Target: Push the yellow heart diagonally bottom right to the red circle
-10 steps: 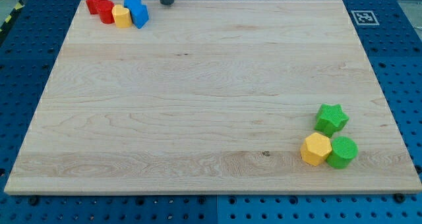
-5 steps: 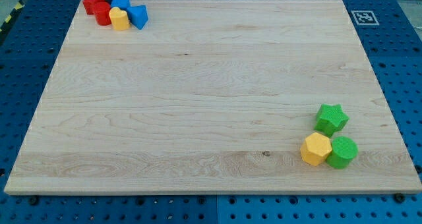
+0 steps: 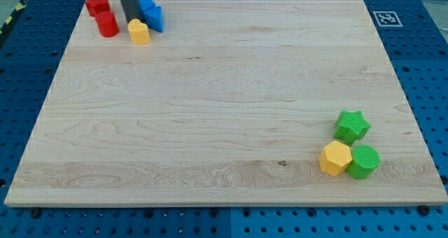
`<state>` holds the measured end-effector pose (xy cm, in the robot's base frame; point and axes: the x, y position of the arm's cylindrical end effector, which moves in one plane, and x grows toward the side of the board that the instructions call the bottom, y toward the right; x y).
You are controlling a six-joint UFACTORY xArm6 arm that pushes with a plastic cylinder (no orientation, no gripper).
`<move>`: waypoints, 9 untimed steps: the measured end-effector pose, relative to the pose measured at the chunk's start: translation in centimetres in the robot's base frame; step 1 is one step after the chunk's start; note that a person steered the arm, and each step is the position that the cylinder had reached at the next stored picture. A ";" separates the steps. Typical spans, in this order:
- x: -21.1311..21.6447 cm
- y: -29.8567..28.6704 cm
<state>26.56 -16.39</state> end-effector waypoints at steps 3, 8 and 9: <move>1.3 2.7; 4.6 2.5; 2.7 3.1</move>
<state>29.31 -13.34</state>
